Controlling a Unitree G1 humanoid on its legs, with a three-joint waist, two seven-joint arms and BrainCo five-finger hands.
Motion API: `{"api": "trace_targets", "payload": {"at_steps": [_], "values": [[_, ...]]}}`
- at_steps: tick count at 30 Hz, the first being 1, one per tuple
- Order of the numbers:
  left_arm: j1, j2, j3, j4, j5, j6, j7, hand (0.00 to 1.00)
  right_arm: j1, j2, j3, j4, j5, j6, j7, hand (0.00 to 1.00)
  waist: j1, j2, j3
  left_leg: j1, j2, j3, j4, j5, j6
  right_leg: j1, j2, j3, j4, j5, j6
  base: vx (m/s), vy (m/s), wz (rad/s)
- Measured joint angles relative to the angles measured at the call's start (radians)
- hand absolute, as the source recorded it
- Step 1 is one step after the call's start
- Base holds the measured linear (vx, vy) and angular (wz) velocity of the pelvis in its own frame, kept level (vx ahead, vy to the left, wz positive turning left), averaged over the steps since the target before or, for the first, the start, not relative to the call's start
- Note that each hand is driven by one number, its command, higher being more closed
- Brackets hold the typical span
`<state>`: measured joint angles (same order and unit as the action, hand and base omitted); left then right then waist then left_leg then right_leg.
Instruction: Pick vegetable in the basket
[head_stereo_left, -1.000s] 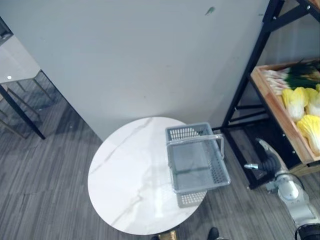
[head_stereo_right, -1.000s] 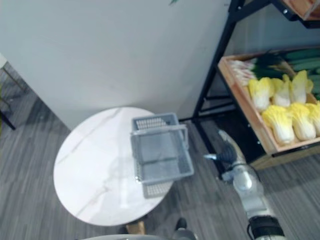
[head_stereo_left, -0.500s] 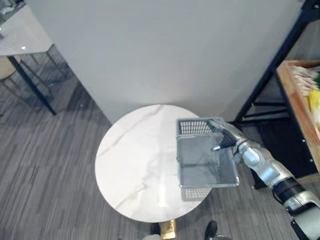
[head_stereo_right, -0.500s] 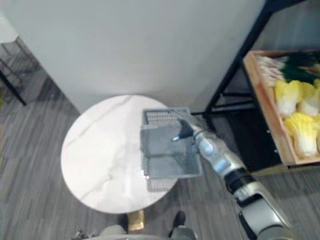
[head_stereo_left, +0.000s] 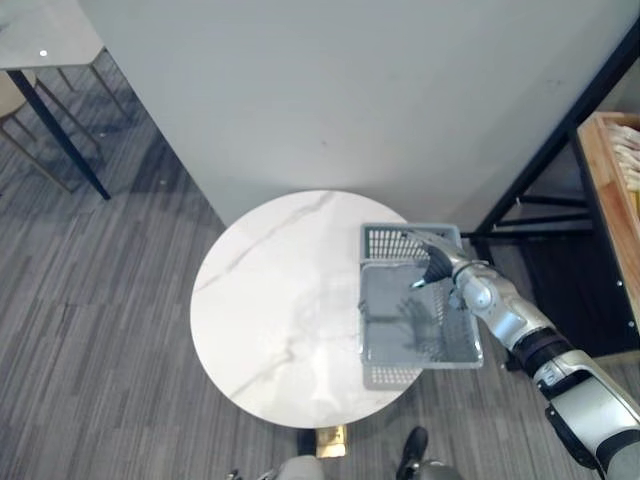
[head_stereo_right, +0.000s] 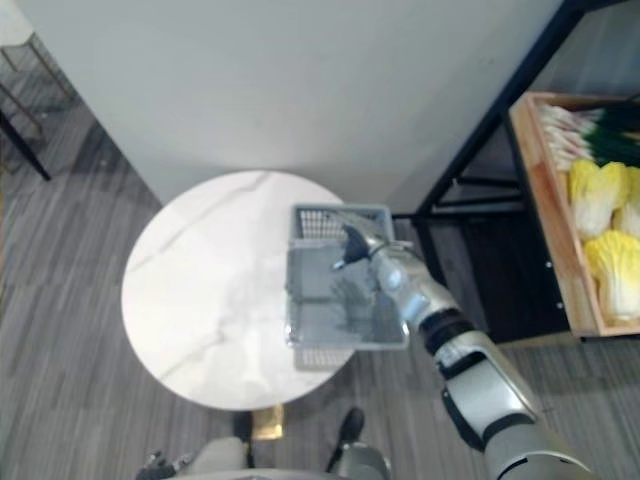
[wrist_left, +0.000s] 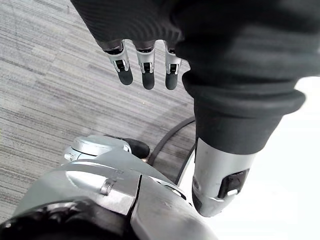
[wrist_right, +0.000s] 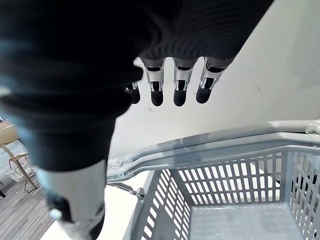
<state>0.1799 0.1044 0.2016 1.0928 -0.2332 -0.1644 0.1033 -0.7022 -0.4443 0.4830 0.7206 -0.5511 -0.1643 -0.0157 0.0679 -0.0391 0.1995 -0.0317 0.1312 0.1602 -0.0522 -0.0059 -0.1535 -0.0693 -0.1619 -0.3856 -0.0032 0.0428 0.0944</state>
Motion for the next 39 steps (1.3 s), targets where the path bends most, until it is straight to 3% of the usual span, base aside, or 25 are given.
{"api": "trace_targets", "payload": {"at_steps": [21,37,38,39], "values": [[-0.031,0.004,-0.03,-0.013,-0.001,-0.002,0.002,0.0,-0.083,-0.012,-0.083,0.159,-0.079,0.013,-0.042,0.0,0.015,0.016,0.091,-0.021,-0.023,-0.013,-0.017,0.022,0.01,-0.016,-0.018,-0.007,-0.013,0.015,0.002,0.0,0.0,0.01],[-0.033,0.004,-0.058,-0.021,-0.002,-0.009,0.007,0.0,-0.1,-0.048,-0.122,0.161,-0.079,0.022,-0.066,0.0,0.014,0.032,0.105,-0.047,-0.036,-0.008,-0.014,0.03,0.014,-0.048,-0.031,0.008,-0.012,0.029,0.001,0.0,0.0,-0.01],[-0.033,0.004,-0.058,-0.021,-0.001,-0.009,0.007,0.0,-0.1,-0.049,-0.122,0.161,-0.079,0.022,-0.066,1.0,0.014,0.032,0.105,-0.047,-0.036,-0.008,-0.014,0.03,0.014,-0.048,-0.031,0.009,-0.012,0.03,0.001,0.0,0.0,0.0],[-0.033,0.004,-0.058,-0.021,-0.001,-0.009,0.007,0.0,-0.098,-0.049,-0.121,0.159,-0.079,0.021,-0.066,1.0,0.014,0.032,0.105,-0.046,-0.036,-0.007,-0.014,0.03,0.014,-0.048,-0.031,0.011,-0.012,0.031,0.002,0.0,0.0,0.0]]}}
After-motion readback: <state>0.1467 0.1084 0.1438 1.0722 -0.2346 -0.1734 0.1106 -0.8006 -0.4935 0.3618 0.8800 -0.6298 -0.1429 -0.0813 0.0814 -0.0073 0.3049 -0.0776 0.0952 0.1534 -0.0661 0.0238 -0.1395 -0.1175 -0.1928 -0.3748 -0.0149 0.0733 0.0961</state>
